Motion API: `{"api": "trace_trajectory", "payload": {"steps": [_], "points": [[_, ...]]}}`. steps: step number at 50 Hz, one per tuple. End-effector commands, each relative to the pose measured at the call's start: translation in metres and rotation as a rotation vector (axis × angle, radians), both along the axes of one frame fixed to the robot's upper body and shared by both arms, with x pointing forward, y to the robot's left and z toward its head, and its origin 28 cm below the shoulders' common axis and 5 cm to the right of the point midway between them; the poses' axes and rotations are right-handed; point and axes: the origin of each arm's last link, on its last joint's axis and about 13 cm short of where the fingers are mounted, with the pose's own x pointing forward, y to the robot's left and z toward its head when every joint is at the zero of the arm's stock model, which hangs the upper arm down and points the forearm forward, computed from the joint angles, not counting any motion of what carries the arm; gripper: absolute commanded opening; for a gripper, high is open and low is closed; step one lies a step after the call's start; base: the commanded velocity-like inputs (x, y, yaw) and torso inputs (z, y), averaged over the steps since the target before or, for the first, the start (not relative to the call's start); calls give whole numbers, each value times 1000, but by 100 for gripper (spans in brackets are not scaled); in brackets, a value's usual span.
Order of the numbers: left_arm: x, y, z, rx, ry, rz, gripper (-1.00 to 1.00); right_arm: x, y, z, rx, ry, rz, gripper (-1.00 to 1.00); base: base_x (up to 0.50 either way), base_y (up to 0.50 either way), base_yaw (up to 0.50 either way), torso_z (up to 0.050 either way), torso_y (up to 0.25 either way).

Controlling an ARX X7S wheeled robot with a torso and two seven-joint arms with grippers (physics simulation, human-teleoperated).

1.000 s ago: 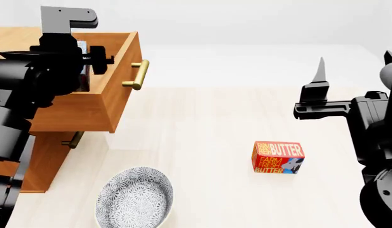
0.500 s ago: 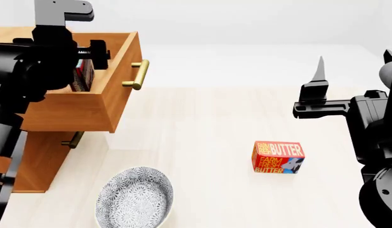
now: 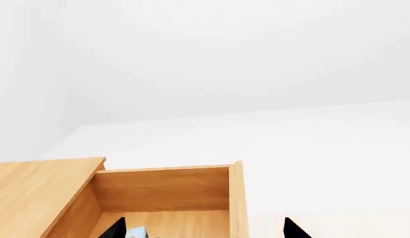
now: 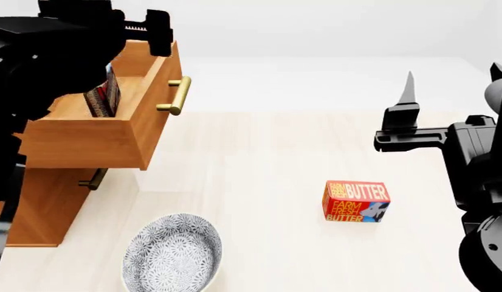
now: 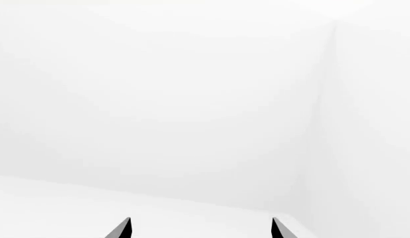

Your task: Put the chocolate pudding in the top drawer of the cabinet and close it.

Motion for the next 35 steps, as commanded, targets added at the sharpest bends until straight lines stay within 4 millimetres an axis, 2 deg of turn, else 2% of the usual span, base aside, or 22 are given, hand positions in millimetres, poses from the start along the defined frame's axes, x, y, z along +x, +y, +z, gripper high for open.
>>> {"api": "trace_trajectory", "payload": {"steps": [1,11,17,27,35], "points": [[-17,-33,6,-5,-49,-155,100,0,0,-1,0,-1,3,100,0,0,0,0,0],[-24,-70,-4,-40,-34,-290,100,0,-1,-2,4,1,5,100,0,0,0,0,0],[-30,-92,-20,-45,-6,-367,100,-1,-3,-3,6,3,0,100,0,0,0,0,0],[-34,-115,-37,-50,32,-432,100,-1,-4,-4,10,2,0,100,0,0,0,0,0],[-27,-126,-57,-69,83,-441,100,-2,-5,-3,10,0,-1,100,0,0,0,0,0]]}}
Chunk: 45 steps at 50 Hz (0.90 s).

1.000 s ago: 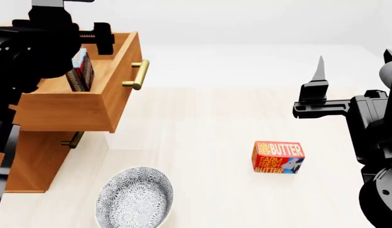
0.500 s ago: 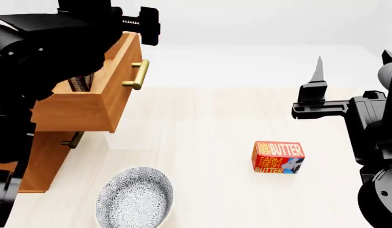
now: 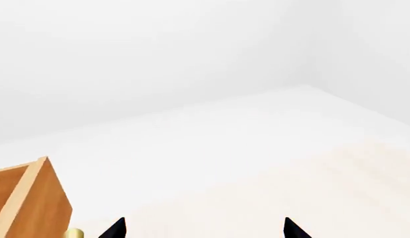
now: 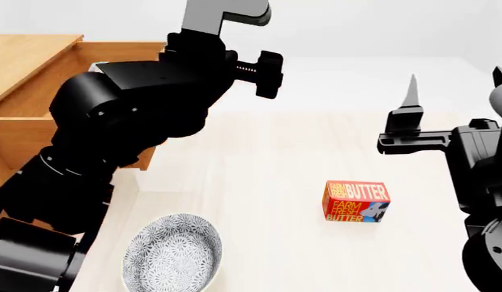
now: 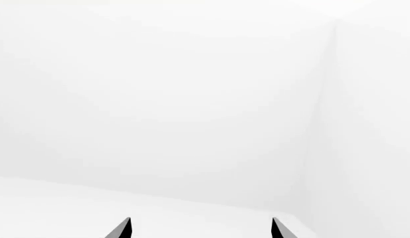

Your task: Put the chocolate pudding in the top drawer of the cabinet and close it.

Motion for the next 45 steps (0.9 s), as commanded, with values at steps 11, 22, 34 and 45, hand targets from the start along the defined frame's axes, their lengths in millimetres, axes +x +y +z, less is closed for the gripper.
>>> {"api": "trace_trajectory", "payload": {"steps": [11,22,34,45], "points": [[12,-33,-46,5,122,-47,100,-1,-5,-3,9,4,-8,100,0,0,0,0,0],[33,-39,-60,18,140,-12,100,0,-6,-6,14,9,-10,100,0,0,0,0,0],[48,-47,-75,32,82,63,100,1,-7,-8,18,12,-10,100,0,0,0,0,0],[52,-48,-92,34,82,130,100,0,-9,-11,25,14,-14,100,0,0,0,0,0]]}}
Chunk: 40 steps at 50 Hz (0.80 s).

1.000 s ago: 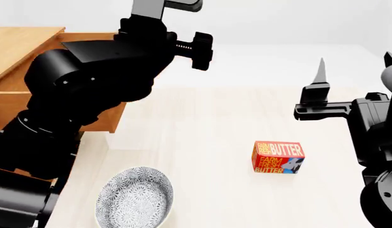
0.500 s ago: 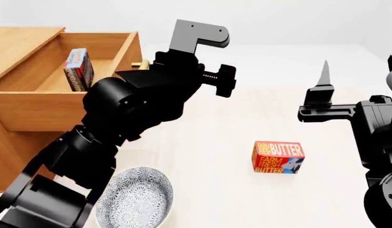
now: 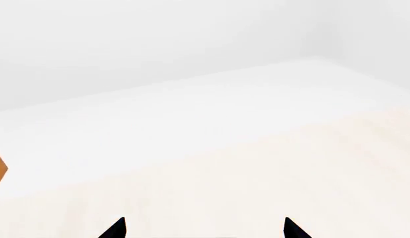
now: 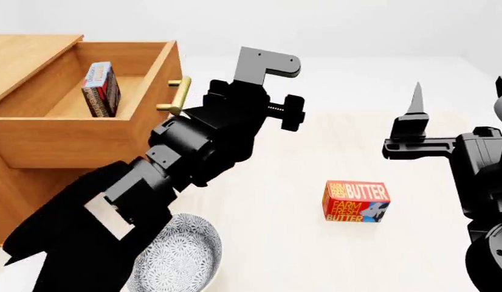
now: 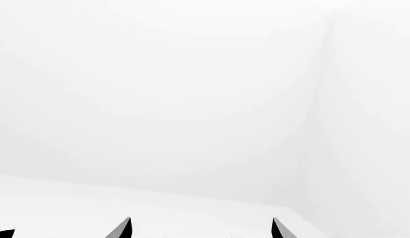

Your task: Put the chocolate pudding in the top drawer of the cabinet and close it.

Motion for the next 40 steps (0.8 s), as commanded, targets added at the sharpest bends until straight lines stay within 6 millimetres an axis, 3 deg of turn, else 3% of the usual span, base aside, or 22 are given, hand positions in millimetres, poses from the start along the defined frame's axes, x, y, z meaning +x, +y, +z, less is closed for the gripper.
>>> {"api": "trace_trajectory", "payload": {"steps": [1,20,40], "points": [[8,3,-15,11,-23,87,100,-1,-2,-2,6,2,-4,100,0,0,0,0,0],[21,25,-22,12,1,202,100,-1,-3,-5,9,6,-11,100,0,0,0,0,0],[38,62,-14,-5,-6,320,100,3,2,-4,5,11,1,100,0,0,0,0,0]]}}
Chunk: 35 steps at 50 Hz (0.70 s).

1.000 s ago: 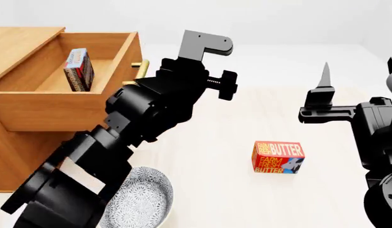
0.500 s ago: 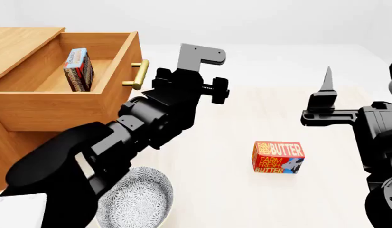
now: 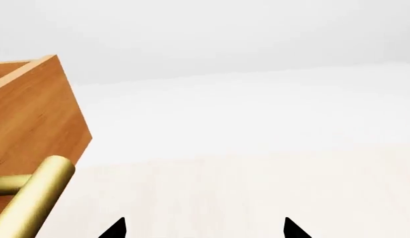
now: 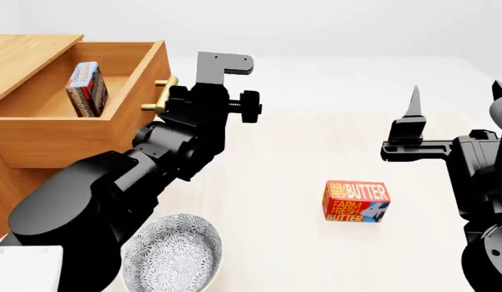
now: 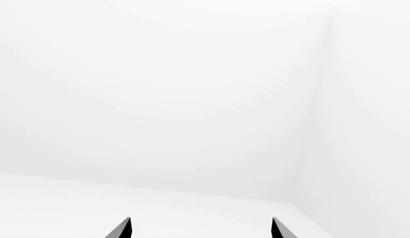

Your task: Put the chocolate pudding in the top drawer of the cabinet and close it.

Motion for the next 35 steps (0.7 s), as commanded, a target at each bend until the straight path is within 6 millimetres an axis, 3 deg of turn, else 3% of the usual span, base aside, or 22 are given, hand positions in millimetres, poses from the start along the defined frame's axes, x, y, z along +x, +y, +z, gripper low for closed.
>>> {"api": "trace_trajectory", "payload": {"steps": [1,35], "points": [[9,23,5,0,-12,73,100,1,2,1,-2,2,4,100,0,0,0,0,0],[16,95,7,-6,-17,285,100,7,12,3,-20,12,21,100,0,0,0,0,0]]}}
